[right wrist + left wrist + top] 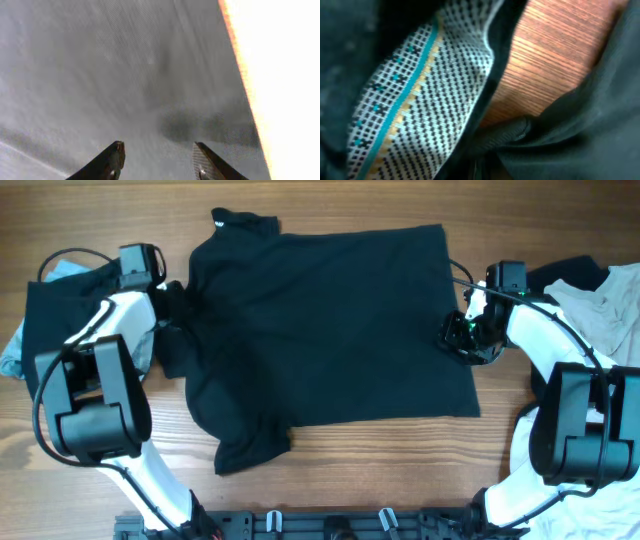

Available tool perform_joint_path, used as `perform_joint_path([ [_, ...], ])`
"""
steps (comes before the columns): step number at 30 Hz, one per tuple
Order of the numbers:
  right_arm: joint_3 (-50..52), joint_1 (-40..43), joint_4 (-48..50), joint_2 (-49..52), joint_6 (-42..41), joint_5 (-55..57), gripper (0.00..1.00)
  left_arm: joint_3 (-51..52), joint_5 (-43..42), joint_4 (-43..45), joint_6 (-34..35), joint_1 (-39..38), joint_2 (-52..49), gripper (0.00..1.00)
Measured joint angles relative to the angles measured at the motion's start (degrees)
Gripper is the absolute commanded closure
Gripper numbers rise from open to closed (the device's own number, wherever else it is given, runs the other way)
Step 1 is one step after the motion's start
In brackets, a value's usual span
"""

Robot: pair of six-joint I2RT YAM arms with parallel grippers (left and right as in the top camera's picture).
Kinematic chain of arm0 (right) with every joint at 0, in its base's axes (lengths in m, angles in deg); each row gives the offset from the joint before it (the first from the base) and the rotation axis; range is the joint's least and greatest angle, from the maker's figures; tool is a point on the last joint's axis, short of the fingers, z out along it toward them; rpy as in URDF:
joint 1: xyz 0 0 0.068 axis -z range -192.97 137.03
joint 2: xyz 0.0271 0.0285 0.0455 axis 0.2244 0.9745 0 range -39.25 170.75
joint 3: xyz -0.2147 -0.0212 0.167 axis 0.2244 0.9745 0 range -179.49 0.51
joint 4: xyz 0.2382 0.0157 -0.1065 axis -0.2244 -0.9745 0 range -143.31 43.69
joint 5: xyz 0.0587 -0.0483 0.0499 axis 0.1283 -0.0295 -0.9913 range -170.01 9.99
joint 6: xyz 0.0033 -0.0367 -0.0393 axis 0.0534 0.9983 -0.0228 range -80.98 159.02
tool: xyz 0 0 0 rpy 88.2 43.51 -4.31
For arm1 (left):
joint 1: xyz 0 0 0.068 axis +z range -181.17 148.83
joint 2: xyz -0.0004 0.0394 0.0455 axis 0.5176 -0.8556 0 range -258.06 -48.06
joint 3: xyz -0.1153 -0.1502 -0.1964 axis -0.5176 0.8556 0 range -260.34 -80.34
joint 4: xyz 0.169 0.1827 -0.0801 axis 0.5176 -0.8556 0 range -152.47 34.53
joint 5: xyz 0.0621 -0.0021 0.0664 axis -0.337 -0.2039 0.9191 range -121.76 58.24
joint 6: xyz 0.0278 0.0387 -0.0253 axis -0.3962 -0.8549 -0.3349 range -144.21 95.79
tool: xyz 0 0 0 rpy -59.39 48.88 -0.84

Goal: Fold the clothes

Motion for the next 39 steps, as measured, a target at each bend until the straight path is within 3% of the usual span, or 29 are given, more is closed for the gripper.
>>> perform_joint_path([
  [2,0.15,-0.11,-5.57,0.00,-5.01,4.57,0.75,-0.22,-2.82,-0.22,-0.09,0.07,0.35,0.82],
  [6,4.11,-0.09,-4.57,-1.01,-12.63,10.36,0.92,-0.26,-10.19,-2.49,-0.02,0.04,9.01,0.76],
  [10,5.81,1.90,-7.78,-2.32,-20.72,13.20,0.96,-1.16,-14.60,-13.22,-0.02,0.04,21.55,0.62],
  [12,5.84,4.00,-10.56,-2.62,-21.62,14.21,0.91,-1.62,-15.21,-21.11,-0.02,-0.11,25.16,0.68],
  [14,5.49,5.81,-12.02,-5.16,-20.87,14.95,0.56,-1.68,-15.58,-28.11,0.02,-0.37,25.83,0.72],
  [16,3.52,5.99,-10.10,-10.23,-16.33,13.20,0.49,-0.94,-15.85,-33.53,0.11,-0.90,25.77,0.72],
  [18,1.05,5.99,-6.47,-15.61,-12.35,9.66,0.48,1.03,-15.85,-34.53,0.96,-1.29,25.77,0.74],
  [23,-0.46,5.99,2.32,-21.42,-9.09,0.31,0.49,18.62,-15.85,-28.41,7.61,-2.67,25.75,0.96],
  [26,-0.46,5.99,3.02,-21.42,-9.11,-1.55,0.49,29.40,-15.41,-22.73,14.93,-2.82,25.59,0.96],
  [31,-0.46,5.99,3.61,-21.42,-9.11,-1.14,0.49,32.61,-15.61,-22.77,24.55,-2.58,27.85,0.96],
  [35,-0.46,5.92,4.11,-19.89,-9.09,-0.44,0.49,34.69,-15.32,-32.63,25.79,2.05,28.26,0.95],
  [39,-0.46,2.75,9.38,-14.45,-6.36,-0.28,0.52,35.93,-14.21,-31.32,25.00,7.48,32.87,0.86],
])
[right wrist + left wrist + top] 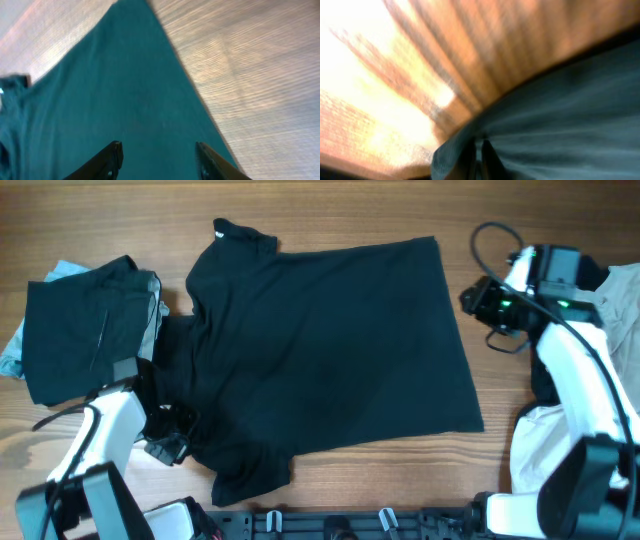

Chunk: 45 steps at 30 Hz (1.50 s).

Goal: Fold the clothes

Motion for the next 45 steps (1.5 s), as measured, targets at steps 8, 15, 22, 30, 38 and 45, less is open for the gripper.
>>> perform_joint_path([
  [8,0.07,-5.79,19.21,21.27,1.68,1.62,0.78,-7.61,-11.30,4.96,-13.60,0.24,5.35,0.85],
  [15,-3.67,-5.01,14.19,24.11,-6.91,6.88,0.95,-14.62,-16.24,12.76,-17.99,-5.33,7.85,0.78],
  [22,-6.03,2.32,6.32,22.60,-1.64,7.19,0.55,-14.62,-15.23,20.37,-18.29,-8.79,7.85,0.72],
  [30,-5.53,2.27,-2.62,-5.35,1.55,-2.01,0.48,-15.30,-10.21,-1.53,-19.67,-8.85,7.85,0.75],
  [38,-4.76,2.27,-12.39,-7.32,0.68,-3.02,0.50,-15.06,-1.42,4.74,-15.87,-13.62,7.13,0.96],
  [45,-4.39,2.27,-11.93,-5.88,0.50,-3.41,0.50,-15.37,1.73,33.90,-16.85,-15.98,-16.74,0.96],
])
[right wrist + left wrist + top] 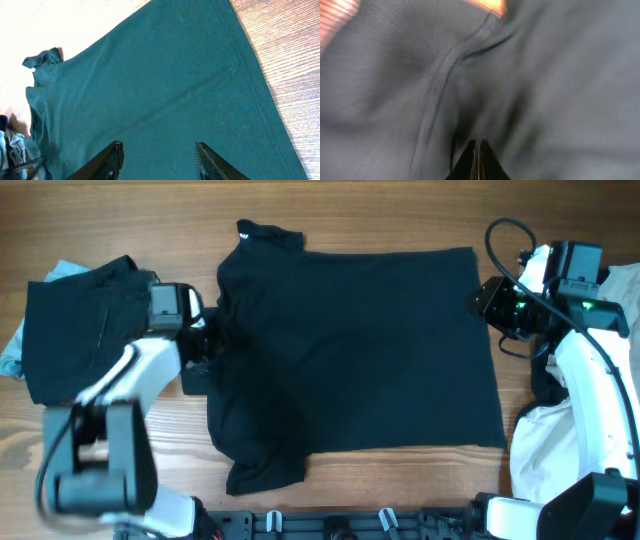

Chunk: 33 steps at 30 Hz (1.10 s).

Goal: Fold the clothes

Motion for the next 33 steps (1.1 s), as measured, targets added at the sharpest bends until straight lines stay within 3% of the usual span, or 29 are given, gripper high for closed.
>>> perform_joint_path([
  [3,0.02,0.00,0.04,0.04,-0.02,0.00,0.50,-1.09,0.57,8.59,-1.05,-0.28,-5.31,0.96],
  [8,0.02,0.00,0.20,0.04,-0.02,0.00,0.49,-3.76,10.12,23.87,0.42,-0.04,-12.11,0.96],
  [11,0.02,0.00,0.02,0.04,-0.02,0.02,0.46,-5.66,9.55,25.31,2.54,2.67,-13.84,0.93],
  [15,0.04,0.00,-3.02,0.46,-0.04,1.60,0.50,-10.36,6.08,17.31,2.62,4.17,-14.49,0.86],
  [17,1.22,0.00,-4.13,2.78,-0.13,2.95,0.75,-11.54,3.85,11.61,2.34,4.46,-13.44,0.82],
  [19,3.72,0.00,2.71,7.30,0.94,3.89,0.86,-11.47,2.03,5.38,2.14,4.66,-10.01,0.81],
  [25,4.55,-0.44,25.38,22.67,0.98,-0.44,0.88,-11.93,-0.61,-13.09,0.63,4.59,15.10,0.79],
  [28,4.02,-1.49,33.48,30.10,-0.35,-2.38,0.95,-11.93,-0.83,-22.91,-0.02,3.21,25.40,0.76],
  [33,1.95,-1.97,41.70,33.53,-10.60,3.34,0.96,-11.98,-0.74,-33.33,-0.42,2.34,29.73,0.70],
])
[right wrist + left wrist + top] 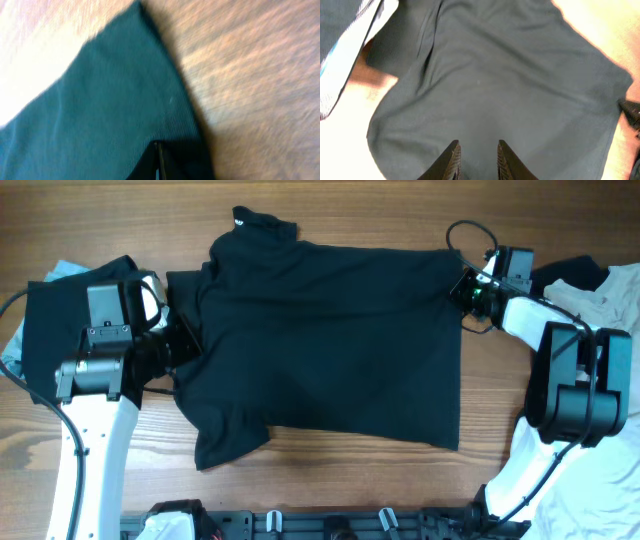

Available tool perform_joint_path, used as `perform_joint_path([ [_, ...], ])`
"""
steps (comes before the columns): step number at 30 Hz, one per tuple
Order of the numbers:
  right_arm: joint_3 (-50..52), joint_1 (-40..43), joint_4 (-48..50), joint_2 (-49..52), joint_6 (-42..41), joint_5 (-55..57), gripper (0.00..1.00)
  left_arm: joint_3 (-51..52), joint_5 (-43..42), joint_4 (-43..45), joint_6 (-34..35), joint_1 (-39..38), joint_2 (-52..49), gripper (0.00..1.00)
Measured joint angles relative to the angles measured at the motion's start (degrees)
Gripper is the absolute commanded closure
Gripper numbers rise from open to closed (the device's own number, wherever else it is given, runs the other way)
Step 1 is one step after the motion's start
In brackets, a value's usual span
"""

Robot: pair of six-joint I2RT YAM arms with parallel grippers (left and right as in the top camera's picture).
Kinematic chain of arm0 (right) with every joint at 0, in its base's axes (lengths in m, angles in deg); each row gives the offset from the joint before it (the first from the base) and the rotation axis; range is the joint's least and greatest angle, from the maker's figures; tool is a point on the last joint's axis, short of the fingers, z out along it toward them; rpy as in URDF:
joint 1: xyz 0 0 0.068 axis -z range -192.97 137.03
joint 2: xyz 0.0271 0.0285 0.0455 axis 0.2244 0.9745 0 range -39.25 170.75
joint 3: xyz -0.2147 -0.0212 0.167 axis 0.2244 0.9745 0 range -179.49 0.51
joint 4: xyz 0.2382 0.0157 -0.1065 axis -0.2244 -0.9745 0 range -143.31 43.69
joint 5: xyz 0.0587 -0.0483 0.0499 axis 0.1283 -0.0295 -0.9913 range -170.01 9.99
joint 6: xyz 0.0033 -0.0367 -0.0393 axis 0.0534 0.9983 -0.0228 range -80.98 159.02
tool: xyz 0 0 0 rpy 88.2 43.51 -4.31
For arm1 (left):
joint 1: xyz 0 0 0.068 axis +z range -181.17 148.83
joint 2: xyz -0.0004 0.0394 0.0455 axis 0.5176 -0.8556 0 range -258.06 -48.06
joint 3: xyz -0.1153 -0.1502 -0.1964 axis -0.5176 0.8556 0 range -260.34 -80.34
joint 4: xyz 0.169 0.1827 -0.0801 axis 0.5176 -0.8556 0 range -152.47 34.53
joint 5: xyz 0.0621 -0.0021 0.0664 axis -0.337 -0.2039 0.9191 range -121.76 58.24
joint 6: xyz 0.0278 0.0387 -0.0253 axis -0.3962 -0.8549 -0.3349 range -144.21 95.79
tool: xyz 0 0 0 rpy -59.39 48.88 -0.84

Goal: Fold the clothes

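Observation:
A black T-shirt [330,340] lies spread on the wooden table [400,490], collar at the far left, hem to the right. My left gripper [178,345] hovers over the shirt's left sleeve; in the left wrist view the left gripper [477,150] stands open above the dark cloth [495,90], holding nothing. My right gripper [464,290] is at the shirt's far right hem corner. In the right wrist view the right gripper [157,152] is shut on the cloth's edge [100,115], beside bare wood [240,75].
A stack of folded dark clothes [75,320] with a light blue piece lies at the left edge. A heap of white and grey garments [610,290] sits at the right, with more white cloth [530,450] lower down. A black rail [330,525] runs along the front.
My left gripper has let go of the left sleeve and now stands open above it. My right gripper went from open above the shirt to shut on the far right hem corner. The shirt lies further left.
First my left gripper was shut at the shirt's left shoulder and the right stood open on its right edge. Then the left held the lower left sleeve, the right raised off the shirt. Later the shirt lay further right. Now the left is open, the right shut on the corner.

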Motion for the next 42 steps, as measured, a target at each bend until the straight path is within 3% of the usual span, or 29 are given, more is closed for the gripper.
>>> perform_joint_path([
  [1,-1.64,0.50,-0.20,0.87,-1.51,1.75,0.96,0.00,0.07,-1.66,-0.04,0.00,0.00,0.64],
  [3,-3.15,1.38,-1.36,1.46,-1.92,2.27,0.95,0.00,0.68,-3.02,-0.11,0.00,0.00,0.62],
  [6,-6.91,3.26,-5.14,2.86,-0.44,1.81,0.69,0.00,1.42,-4.79,-0.22,-0.02,0.00,0.59],
  [10,-10.21,4.15,-15.45,1.66,8.74,-1.18,0.54,0.00,2.21,-5.88,-0.24,0.00,-0.02,0.53],
  [15,-10.40,4.26,-24.85,0.20,14.10,-7.74,0.53,0.00,3.50,-10.97,-0.20,-0.02,-0.22,0.57],
  [18,-10.32,4.26,-29.86,-4.13,15.58,-9.70,0.48,2.10,4.35,-15.41,3.52,0.00,-1.68,0.58],
  [21,-10.29,4.26,-35.63,-18.21,15.15,-10.71,0.45,9.03,4.22,-16.85,8.35,0.00,-4.87,0.59],
  [24,-10.45,4.26,-40.24,-28.20,13.53,-11.41,0.45,16.94,2.71,-11.50,11.43,0.00,-7.54,0.57],
  [30,-10.47,4.26,-45.20,-28.94,13.18,-11.50,0.45,26.69,1.92,-3.78,16.72,0.00,-13.92,0.51],
  [31,-10.49,4.26,-45.20,-28.94,13.18,-11.50,0.45,26.99,1.92,-3.63,17.22,0.04,-14.34,0.56],
  [32,-10.47,4.26,-45.24,-28.94,13.18,-11.50,0.45,27.02,1.92,-3.54,17.49,0.17,-14.34,0.76],
  [33,-10.49,4.26,-45.29,-28.94,13.18,-11.50,0.45,27.02,1.90,-3.54,17.94,0.37,-14.34,0.87],
  [35,-10.47,4.26,-45.31,-28.94,13.18,-11.45,0.44,27.02,1.18,-2.62,18.16,0.50,-14.34,0.96],
  [39,-10.47,4.26,-48.35,-28.94,13.14,-8.26,0.40,27.02,-5.49,0.55,18.69,0.52,-14.34,0.96],
  [42,-10.47,4.26,-53.48,-28.89,12.07,-3.43,0.39,26.23,-15.43,1.18,17.18,0.52,-14.21,0.96],
])
